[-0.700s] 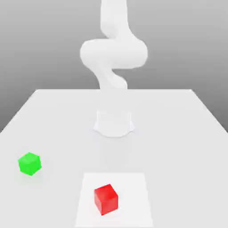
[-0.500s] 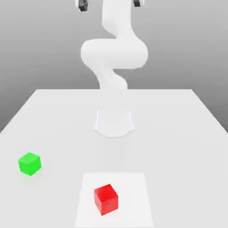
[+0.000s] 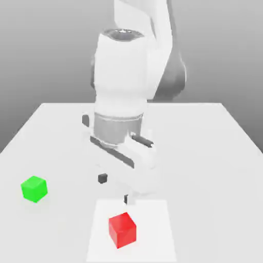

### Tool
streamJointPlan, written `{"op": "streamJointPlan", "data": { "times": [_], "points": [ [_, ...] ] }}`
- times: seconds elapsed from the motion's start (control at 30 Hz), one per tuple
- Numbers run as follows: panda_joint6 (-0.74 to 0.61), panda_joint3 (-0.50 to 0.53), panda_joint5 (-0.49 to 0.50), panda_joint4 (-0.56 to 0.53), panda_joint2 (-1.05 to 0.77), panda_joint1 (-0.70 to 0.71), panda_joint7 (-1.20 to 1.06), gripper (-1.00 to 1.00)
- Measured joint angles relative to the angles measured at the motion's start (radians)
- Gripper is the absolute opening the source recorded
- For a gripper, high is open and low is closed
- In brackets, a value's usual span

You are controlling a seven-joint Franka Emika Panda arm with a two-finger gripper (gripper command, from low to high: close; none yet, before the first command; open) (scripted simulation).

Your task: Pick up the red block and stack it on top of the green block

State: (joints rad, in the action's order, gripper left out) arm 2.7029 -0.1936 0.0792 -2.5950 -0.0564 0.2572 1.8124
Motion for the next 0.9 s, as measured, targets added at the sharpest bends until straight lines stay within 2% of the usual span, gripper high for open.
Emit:
{"op": "streamJointPlan", "data": {
  "times": [0.07,0.2,0.23,0.47,0.67,0.73,0.9],
  "points": [
    [0.043,0.005,-0.006,-0.014,-0.07,-0.005,0.052,0.0],
    [0.157,0.049,0.057,0.002,-0.214,-0.035,0.116,0.0],
    [0.186,0.065,0.072,0.007,-0.249,-0.047,0.128,-1.0],
    [0.195,0.069,0.077,0.008,-0.257,-0.051,0.132,-1.0],
    [0.044,0.034,-0.019,-0.025,-0.072,-0.013,0.053,-1.0],
    [0.023,0.089,-0.025,-0.047,-0.029,0.062,0.011,-1.0],
    [-0.018,0.211,-0.035,-0.109,0.073,0.351,-0.111,-1.0]
  ]
}}
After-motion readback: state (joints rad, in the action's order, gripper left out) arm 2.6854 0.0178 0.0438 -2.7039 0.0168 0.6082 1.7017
